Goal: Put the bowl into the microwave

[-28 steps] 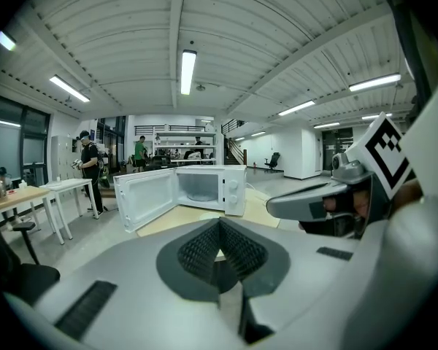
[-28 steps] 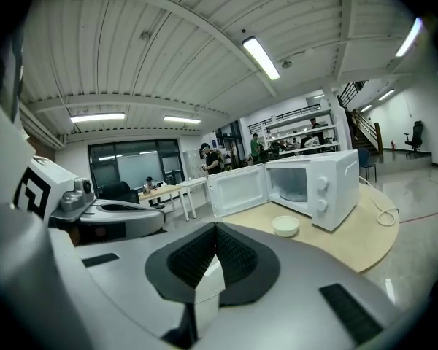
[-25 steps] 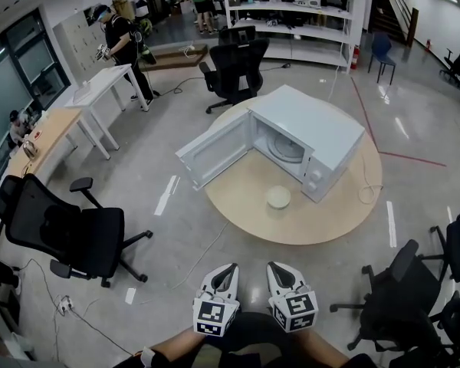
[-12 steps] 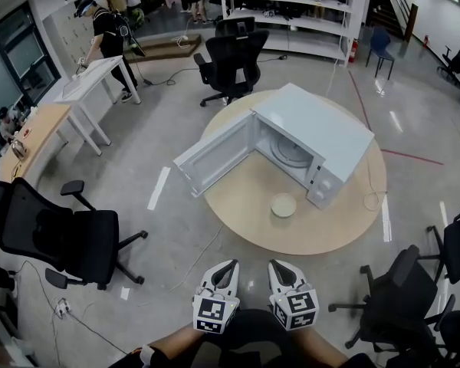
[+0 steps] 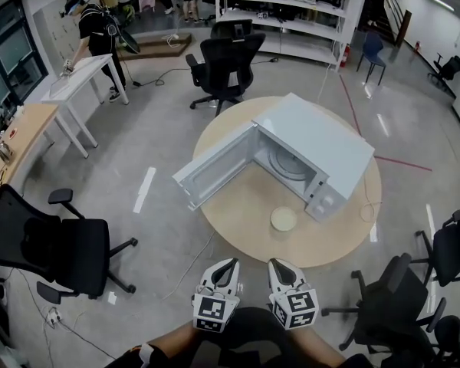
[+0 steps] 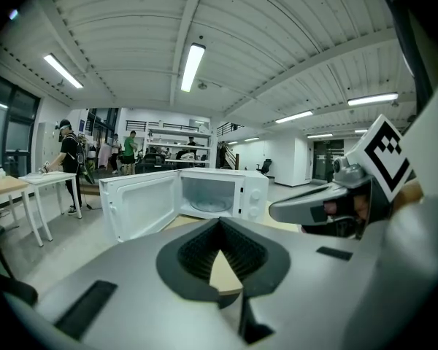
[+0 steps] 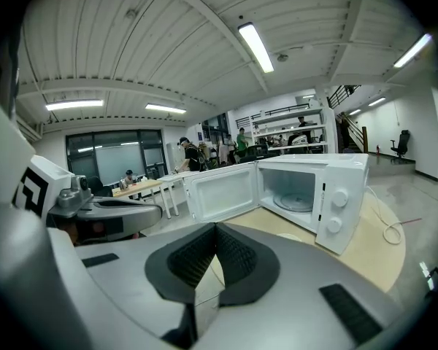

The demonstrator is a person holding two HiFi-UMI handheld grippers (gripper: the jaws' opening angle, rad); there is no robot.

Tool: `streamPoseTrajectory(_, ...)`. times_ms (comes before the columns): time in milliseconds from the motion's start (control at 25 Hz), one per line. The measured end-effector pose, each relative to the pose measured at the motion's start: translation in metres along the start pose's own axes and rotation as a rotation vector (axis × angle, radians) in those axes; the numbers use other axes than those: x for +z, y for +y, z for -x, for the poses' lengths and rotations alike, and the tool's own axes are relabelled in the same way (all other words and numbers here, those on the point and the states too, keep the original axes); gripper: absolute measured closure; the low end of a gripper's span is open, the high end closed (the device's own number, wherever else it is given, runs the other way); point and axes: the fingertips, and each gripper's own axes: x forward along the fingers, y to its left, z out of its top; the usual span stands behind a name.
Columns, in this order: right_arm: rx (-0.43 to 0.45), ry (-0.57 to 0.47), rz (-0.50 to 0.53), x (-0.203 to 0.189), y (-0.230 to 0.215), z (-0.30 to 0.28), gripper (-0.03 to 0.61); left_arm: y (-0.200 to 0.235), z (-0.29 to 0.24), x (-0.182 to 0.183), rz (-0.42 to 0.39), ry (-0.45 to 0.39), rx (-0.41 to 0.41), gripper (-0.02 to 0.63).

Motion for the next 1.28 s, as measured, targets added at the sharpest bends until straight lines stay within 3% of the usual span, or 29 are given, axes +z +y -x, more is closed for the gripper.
streamPoseTrajectory(680, -0.135, 0.007, -0.027, 0.019, -0.001, -0.054, 0.563, 0.056, -0.037, 0.019, -0.006, -0.041, -0.122, 0.568)
streamPoseTrajectory(1280, -0.145, 0.006, -0.060, 0.025, -0.029, -0.081, 0.563, 0.072, -0.075, 0.025, -0.008, -0.020, -0.119, 0.568)
